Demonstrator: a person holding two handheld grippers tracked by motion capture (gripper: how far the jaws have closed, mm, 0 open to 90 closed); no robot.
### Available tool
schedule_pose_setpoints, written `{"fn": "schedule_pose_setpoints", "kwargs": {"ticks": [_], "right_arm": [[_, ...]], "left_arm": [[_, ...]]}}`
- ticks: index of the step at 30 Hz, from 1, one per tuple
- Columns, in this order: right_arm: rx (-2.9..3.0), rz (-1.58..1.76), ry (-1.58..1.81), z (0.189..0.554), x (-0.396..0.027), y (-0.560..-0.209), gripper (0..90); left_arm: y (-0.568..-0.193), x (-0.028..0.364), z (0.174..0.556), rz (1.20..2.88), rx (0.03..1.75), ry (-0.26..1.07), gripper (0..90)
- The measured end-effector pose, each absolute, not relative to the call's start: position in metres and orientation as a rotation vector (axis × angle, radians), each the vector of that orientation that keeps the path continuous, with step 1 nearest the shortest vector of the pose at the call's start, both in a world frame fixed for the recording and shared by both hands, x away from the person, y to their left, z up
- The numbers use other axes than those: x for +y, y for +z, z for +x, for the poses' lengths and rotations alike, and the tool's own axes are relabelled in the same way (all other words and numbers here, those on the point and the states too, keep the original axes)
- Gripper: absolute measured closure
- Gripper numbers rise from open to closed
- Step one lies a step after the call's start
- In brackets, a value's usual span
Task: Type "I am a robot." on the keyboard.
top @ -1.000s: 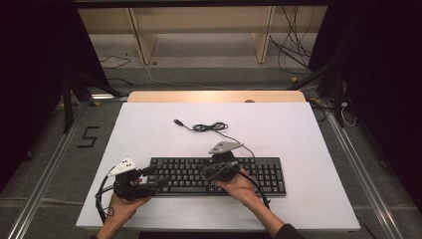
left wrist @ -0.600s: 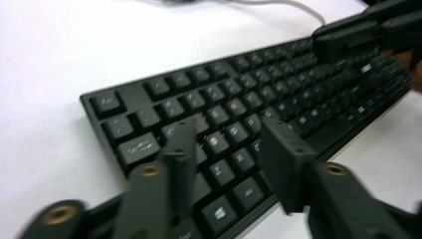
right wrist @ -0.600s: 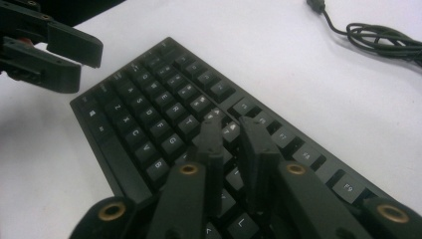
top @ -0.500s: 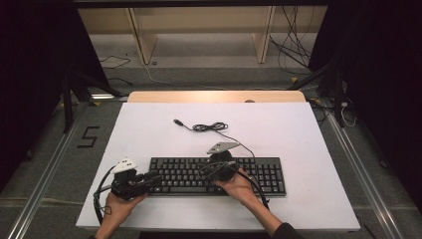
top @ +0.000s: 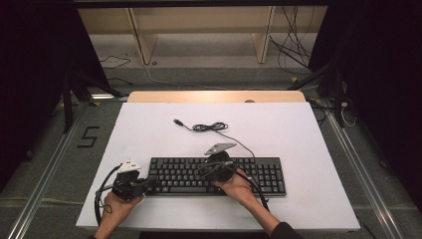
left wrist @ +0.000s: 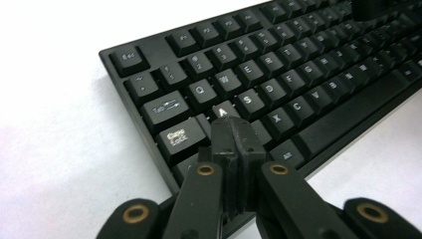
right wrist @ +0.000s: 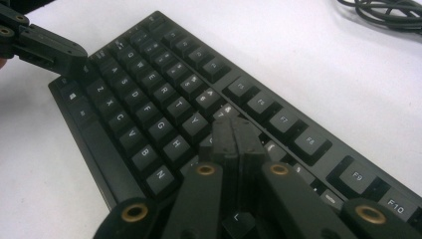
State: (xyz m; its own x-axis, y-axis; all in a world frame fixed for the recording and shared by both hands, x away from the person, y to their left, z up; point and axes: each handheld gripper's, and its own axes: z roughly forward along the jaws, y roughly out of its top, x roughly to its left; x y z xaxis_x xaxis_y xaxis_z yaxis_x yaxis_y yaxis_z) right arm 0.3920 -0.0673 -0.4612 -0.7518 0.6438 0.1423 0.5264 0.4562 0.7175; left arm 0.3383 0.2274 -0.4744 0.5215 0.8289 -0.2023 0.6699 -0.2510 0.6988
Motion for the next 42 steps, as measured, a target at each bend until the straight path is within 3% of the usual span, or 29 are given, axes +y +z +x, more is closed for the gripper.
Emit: {"fn": "schedule_pose_setpoints", "kwargs": {"ticks": [42], "right_arm": [[2.545,1.063,1.135,0.396,-0.063,-0.473,90.0]], "left_arm": [[-0.474,0.228,0.34,2.021,1.223,0.255,88.8]]}}
